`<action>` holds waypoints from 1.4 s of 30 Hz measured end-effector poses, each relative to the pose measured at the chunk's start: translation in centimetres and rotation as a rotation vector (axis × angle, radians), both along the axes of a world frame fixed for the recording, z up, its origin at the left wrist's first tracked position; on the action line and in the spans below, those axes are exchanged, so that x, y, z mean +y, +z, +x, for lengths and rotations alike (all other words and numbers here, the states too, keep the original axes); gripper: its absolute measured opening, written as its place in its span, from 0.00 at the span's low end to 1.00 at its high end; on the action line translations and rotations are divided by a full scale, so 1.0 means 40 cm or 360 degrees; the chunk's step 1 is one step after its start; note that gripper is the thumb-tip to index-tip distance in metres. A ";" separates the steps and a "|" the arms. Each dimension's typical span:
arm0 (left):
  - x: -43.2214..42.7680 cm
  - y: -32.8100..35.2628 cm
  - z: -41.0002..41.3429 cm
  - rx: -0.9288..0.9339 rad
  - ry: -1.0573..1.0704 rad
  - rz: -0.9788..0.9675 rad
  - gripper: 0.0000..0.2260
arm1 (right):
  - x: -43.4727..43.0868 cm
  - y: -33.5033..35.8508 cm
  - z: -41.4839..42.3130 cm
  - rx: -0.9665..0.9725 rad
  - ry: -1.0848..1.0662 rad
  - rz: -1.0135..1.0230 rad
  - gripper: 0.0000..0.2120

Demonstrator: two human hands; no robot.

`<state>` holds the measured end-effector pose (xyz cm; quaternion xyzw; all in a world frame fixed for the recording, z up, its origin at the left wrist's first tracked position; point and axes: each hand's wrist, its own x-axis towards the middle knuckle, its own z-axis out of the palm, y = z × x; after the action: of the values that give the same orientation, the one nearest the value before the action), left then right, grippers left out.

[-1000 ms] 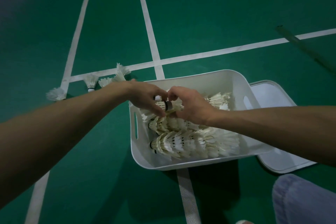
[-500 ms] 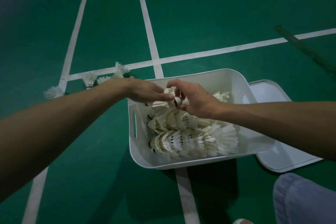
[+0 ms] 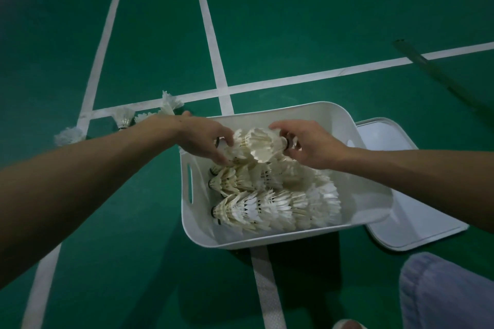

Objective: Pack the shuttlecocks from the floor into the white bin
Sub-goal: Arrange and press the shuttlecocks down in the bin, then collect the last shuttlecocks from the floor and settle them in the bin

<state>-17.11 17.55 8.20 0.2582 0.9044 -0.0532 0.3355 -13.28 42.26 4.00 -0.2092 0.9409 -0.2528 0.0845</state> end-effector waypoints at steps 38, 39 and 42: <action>-0.007 -0.029 -0.020 0.0044 -0.0063 0.0002 0.24 | 0.024 -0.035 0.003 -0.0293 -0.0901 -0.0791 0.36; -0.008 -0.029 -0.021 0.0047 -0.0065 0.0000 0.24 | 0.027 -0.034 0.000 -0.0306 -0.0839 -0.0746 0.40; -0.010 -0.030 -0.021 0.0050 -0.0071 0.0006 0.24 | 0.026 -0.017 -0.001 -0.0275 -0.0666 -0.0513 0.38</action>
<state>-17.96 17.17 6.99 0.2780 0.9037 -0.0631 0.3195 -13.32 43.28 3.31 0.0013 0.9005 -0.4281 0.0759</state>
